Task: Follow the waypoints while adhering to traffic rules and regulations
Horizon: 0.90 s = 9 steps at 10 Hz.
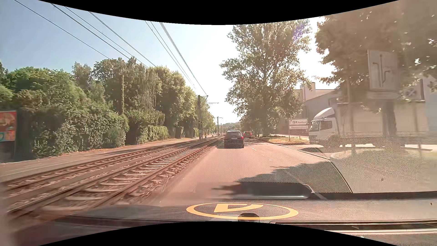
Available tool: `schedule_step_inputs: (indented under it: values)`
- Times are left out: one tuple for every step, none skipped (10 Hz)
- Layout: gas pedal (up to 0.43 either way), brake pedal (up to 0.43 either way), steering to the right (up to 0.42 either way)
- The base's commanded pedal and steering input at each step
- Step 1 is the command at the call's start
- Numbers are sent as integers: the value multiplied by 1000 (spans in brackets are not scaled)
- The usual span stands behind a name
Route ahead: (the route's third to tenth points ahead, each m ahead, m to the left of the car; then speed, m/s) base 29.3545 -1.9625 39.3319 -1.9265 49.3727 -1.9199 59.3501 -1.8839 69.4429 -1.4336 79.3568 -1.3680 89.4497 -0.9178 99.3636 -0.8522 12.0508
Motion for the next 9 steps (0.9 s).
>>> schedule_step_inputs:
  values:
    - [20, 0, 0]
    - [20, 0, -1]
    - [20, 0, -1]
    - [20, 0, -1]
    - [20, 0, -1]
    - [20, 0, -1]
    - [20, 0, -1]
    - [20, 0, -1]
    - [20, 0, 0]
